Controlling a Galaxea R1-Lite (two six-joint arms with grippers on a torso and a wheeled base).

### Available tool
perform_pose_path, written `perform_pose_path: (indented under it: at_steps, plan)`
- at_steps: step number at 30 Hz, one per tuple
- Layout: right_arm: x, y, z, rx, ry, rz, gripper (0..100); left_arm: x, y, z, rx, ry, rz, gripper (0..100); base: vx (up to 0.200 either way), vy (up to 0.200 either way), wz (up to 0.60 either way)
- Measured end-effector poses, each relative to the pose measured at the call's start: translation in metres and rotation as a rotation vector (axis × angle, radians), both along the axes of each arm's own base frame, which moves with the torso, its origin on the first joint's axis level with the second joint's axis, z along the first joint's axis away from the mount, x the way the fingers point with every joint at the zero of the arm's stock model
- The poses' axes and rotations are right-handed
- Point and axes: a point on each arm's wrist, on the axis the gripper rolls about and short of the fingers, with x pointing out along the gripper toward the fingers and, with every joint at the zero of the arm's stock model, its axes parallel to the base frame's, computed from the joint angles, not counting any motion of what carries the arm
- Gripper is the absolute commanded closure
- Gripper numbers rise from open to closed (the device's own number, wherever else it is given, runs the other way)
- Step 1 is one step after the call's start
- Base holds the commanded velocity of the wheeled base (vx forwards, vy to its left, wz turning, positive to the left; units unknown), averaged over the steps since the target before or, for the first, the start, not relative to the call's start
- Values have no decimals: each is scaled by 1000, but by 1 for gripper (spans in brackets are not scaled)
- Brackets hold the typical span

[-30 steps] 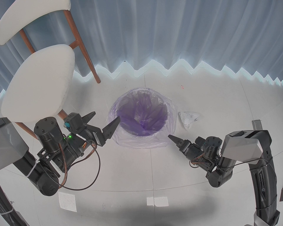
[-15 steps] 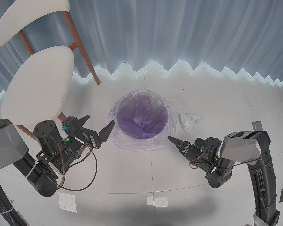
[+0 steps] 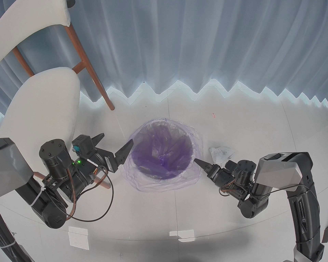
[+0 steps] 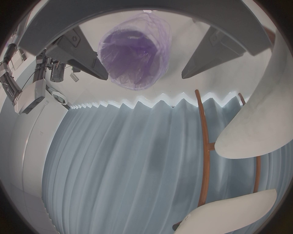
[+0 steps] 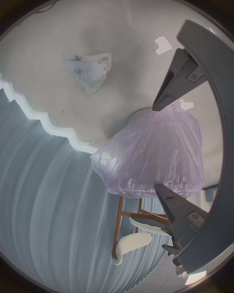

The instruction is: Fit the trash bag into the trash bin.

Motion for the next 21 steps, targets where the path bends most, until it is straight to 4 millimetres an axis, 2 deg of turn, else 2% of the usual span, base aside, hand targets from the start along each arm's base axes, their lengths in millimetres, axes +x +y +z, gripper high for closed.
perform_pose_path:
  at_steps: [2,9,14,21]
  plan:
    - [0,0,0,-4,-2,0,0,0,-1,0,-1,-2,-2,0,200,0,0]
    - [0,0,-2,-16,-6,2,0,7,-21,11,-47,-44,1,0,0,0,0]
    - [1,0,-2,-10,-7,1,0,21,-46,18,-187,-51,-35,0,0,0,0]
    - [3,-2,-1,2,-5,-5,0,44,-65,43,-411,-103,-37,0,0,0,0]
